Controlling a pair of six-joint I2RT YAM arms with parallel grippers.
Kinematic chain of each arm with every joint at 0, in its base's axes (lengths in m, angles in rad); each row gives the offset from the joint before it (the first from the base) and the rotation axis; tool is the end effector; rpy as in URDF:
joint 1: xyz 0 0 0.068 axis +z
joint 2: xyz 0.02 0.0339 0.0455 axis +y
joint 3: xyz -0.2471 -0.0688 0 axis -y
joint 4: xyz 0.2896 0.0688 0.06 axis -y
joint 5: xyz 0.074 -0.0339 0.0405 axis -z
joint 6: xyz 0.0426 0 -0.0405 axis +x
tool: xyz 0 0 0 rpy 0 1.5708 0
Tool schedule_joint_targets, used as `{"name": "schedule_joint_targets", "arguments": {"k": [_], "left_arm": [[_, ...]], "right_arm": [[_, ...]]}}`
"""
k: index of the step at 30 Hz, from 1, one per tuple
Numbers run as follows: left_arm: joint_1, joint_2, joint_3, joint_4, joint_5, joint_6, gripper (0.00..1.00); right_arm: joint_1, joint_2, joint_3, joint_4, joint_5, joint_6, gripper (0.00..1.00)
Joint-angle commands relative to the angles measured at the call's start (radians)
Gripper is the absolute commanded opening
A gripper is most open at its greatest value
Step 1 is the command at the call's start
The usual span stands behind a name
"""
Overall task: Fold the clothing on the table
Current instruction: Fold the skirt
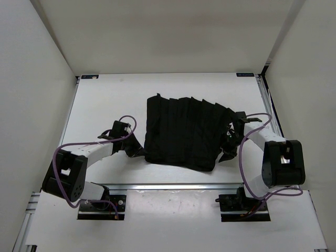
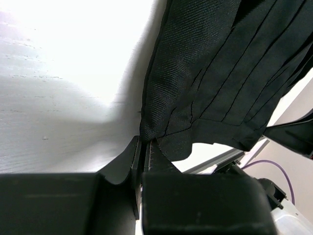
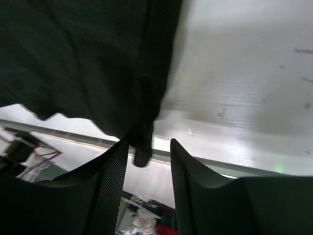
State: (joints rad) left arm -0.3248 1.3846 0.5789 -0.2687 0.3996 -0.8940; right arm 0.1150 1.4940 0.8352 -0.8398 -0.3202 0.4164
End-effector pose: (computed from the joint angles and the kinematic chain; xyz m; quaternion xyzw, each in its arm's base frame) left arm 0.2525 -0.1025 0.0894 -0.2200 0.9255 -0.2956 0.0873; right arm 0.2717 0.0449 0.1159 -0.1424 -0.9763 -0.1631 0.0075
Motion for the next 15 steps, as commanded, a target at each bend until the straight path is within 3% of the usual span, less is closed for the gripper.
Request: {"name": "schedule_joint_targets", "arguments": {"k": [1, 8, 15], "left_arm": [[-0.008, 0.002, 0.027, 0.011, 0.007, 0.006, 0.00], [-0.008, 0.004, 0.027, 0.003, 0.016, 0.013, 0.00], [0.000, 0.005, 0.027, 0.009, 0.027, 0.017, 0.00]], "right_arm": [[-0.020, 0.009, -0.004, 0.076, -0.114, 0.051, 0.45], [-0.005, 0.032, 0.002, 0.094, -0.151, 0.082, 0.43], [0.037, 0.112, 0.008, 0.025, -0.065, 0.059, 0.43]]}}
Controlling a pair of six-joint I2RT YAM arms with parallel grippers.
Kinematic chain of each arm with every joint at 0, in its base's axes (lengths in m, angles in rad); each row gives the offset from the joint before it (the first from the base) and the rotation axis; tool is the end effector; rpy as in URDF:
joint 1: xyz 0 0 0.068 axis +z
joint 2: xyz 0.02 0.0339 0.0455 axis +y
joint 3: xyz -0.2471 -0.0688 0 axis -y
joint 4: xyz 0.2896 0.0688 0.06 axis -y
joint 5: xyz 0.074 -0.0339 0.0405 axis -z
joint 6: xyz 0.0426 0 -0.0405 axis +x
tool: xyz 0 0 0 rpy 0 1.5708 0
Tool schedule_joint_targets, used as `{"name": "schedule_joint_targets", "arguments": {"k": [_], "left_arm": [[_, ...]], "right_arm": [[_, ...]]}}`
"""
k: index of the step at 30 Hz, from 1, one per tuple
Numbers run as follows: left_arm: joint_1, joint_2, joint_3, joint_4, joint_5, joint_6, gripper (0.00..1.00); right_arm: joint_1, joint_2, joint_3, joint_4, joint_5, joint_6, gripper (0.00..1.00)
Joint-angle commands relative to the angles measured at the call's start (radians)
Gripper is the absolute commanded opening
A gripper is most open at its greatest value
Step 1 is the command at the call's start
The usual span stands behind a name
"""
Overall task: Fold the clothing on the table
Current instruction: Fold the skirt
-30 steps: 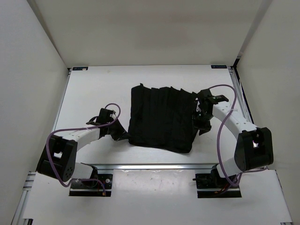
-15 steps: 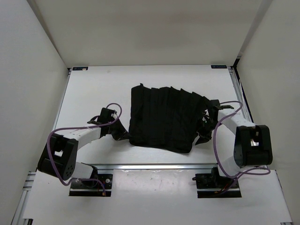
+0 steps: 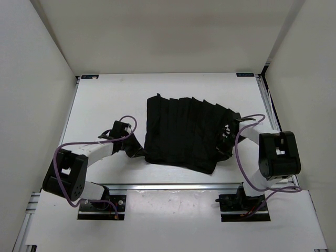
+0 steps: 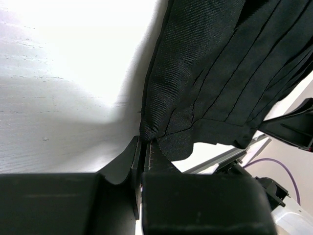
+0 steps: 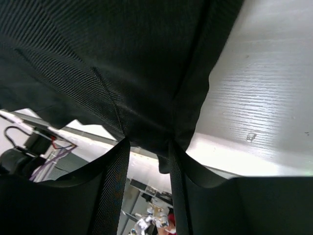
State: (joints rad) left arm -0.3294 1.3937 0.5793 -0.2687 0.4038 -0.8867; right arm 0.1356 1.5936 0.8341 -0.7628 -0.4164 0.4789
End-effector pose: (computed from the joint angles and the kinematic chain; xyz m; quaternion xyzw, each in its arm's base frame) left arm 0.2519 -0.1038 0.0873 -0.2149 0.9274 -0.2948 0.0830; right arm 0.2775 0.0553 0.0918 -0.1621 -0.9646 -0.2041 0.0399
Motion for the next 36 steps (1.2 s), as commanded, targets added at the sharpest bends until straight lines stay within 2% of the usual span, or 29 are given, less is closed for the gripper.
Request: {"name": "schedule_joint_targets", "arguments": {"k": [1, 6, 11, 17, 21, 27, 36], "left_arm": [[0.009, -0.008, 0.024, 0.005, 0.017, 0.015, 0.00], [0.016, 0.002, 0.021, 0.010, 0.021, 0.009, 0.00], [0.029, -0.004, 0.014, 0.008, 0.027, 0.009, 0.00], [0.029, 0.004, 0.022, 0.008, 0.027, 0.009, 0.00], [0.036, 0.005, 0.019, 0.006, 0.027, 0.009, 0.00], [0.027, 0.011, 0.024, 0.005, 0.026, 0.012, 0.00], [0.035, 0.008, 0.022, 0.005, 0.026, 0.020, 0.00]], "right_arm": [[0.018, 0.020, 0.008, -0.065, 0.048, -0.011, 0.43], [0.050, 0.025, -0.013, -0.119, 0.108, -0.034, 0.40], [0.070, -0.038, -0.092, -0.176, 0.137, -0.037, 0.39], [0.056, -0.116, -0.063, -0.256, 0.224, -0.051, 0.39], [0.012, -0.139, -0.053, -0.193, 0.166, -0.034, 0.40], [-0.016, -0.087, -0.033, -0.095, 0.102, 0.000, 0.41], [0.015, 0.014, -0.027, -0.006, 0.064, 0.035, 0.39]]}}
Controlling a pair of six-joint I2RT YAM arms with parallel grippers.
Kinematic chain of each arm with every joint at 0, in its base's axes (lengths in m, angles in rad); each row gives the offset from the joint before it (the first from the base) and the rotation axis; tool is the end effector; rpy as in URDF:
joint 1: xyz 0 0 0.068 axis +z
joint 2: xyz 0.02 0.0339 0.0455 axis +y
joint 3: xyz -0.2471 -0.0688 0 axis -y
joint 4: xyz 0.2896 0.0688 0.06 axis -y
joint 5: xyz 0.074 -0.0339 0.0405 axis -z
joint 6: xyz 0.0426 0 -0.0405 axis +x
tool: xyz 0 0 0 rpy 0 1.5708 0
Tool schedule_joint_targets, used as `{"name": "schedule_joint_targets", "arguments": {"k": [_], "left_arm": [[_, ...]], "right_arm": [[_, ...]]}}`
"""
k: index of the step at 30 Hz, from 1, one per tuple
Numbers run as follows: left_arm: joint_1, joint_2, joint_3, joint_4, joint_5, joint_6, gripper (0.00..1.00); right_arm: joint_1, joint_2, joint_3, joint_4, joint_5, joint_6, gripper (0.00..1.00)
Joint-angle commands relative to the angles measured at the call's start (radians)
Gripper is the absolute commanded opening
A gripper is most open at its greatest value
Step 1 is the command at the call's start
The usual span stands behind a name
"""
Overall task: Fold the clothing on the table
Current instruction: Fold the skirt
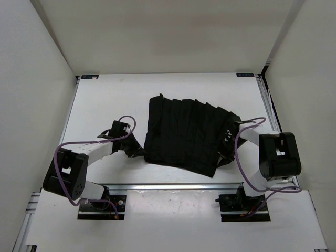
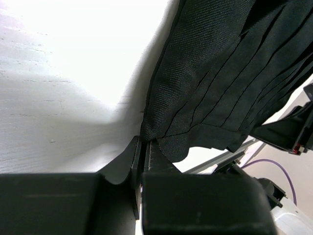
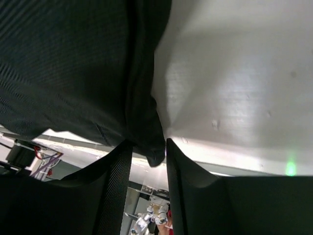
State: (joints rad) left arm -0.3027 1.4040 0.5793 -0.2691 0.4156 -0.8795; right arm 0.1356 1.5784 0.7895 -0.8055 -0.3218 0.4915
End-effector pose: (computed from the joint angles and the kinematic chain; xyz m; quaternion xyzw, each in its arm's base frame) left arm 0.2540 -0.0973 0.0849 -0.2237 0.9254 -0.2953 0.0802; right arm 0.2616 0.0493 0.0830 -0.1766 -0.9711 -0.1488 0.0605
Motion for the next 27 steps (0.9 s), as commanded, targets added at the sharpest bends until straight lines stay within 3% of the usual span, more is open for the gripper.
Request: {"name": "schedule_joint_targets", "arguments": {"k": [1, 2, 5, 12, 21, 27], "left_arm": [[0.011, -0.005, 0.022, 0.004, 0.015, 0.011, 0.00], [0.010, -0.004, 0.021, 0.004, 0.017, 0.014, 0.00], [0.016, -0.002, 0.019, 0.001, 0.022, 0.013, 0.00], [0.059, -0.008, 0.014, 0.005, 0.040, 0.031, 0.00], [0.099, -0.059, -0.001, -0.116, -0.018, 0.103, 0.00], [0.068, -0.031, 0.004, -0.103, 0.060, 0.091, 0.00]], "right_arm": [[0.015, 0.031, 0.008, 0.042, -0.034, 0.024, 0.38], [0.018, 0.041, 0.007, 0.042, -0.034, 0.024, 0.34], [0.030, 0.049, -0.013, 0.051, -0.014, 0.027, 0.00], [-0.025, -0.059, 0.083, -0.098, 0.133, -0.025, 0.00], [-0.185, -0.147, -0.055, -0.109, 0.144, -0.100, 0.00], [-0.091, -0.116, -0.029, -0.147, 0.093, -0.097, 0.00]]}}
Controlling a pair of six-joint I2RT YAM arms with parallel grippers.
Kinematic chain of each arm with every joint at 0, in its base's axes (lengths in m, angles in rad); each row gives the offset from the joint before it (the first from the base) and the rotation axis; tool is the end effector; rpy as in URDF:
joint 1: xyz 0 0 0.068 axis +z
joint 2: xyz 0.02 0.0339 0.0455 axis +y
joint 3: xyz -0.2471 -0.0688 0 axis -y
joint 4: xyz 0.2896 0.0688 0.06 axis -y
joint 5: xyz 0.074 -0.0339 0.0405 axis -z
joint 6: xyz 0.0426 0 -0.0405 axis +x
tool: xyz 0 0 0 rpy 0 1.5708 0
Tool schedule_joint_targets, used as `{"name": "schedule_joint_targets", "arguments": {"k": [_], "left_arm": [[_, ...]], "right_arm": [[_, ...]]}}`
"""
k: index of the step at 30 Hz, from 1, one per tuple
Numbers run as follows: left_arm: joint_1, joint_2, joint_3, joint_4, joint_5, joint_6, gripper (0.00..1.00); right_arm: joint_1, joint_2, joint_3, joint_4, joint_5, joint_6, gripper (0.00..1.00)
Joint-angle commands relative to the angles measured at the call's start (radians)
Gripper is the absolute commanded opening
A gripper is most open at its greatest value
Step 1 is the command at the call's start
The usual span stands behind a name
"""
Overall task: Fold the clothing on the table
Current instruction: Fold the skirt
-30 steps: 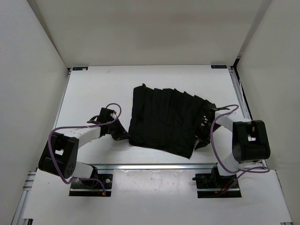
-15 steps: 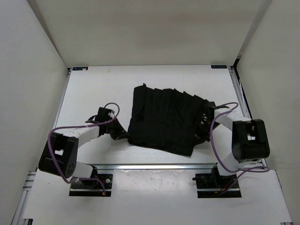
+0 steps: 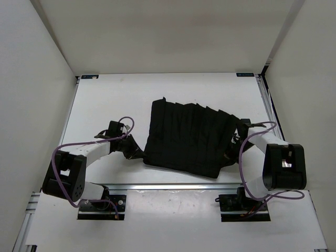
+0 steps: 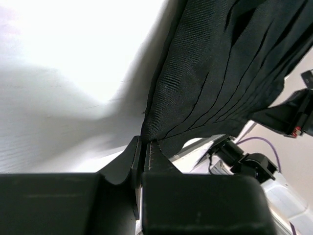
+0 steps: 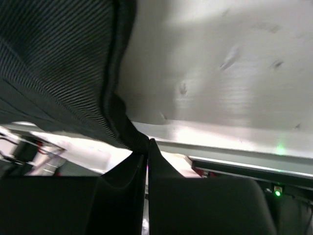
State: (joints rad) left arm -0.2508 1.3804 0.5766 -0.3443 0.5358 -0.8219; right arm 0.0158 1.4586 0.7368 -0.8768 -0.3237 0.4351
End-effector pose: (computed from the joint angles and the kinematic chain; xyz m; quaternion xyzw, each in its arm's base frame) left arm 0.2492 -0.0863 0.0884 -0.2123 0.9203 -0.3258 0.0416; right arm 0.2459 0.0174 0.0984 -0.2076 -0.9648 -0.1540 0.0494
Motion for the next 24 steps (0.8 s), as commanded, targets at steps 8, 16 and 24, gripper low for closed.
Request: {"name": "schedule_joint_targets", "arguments": {"k": [8, 16, 24], "left_arm": [[0.013, -0.075, 0.059, -0.237, -0.172, 0.113, 0.00], [-0.016, 0.377, 0.401, -0.101, -0.028, 0.089, 0.00], [0.090, 0.514, 1.110, 0.194, 0.107, -0.127, 0.00]], "right_arm": [[0.159, -0.123, -0.037, -0.150, 0.015, 0.013, 0.01], [0.035, 0.371, 0.549, -0.051, 0.086, -0.099, 0.00], [-0.069, 0.758, 1.778, -0.232, 0.074, -0.039, 0.00]]}}
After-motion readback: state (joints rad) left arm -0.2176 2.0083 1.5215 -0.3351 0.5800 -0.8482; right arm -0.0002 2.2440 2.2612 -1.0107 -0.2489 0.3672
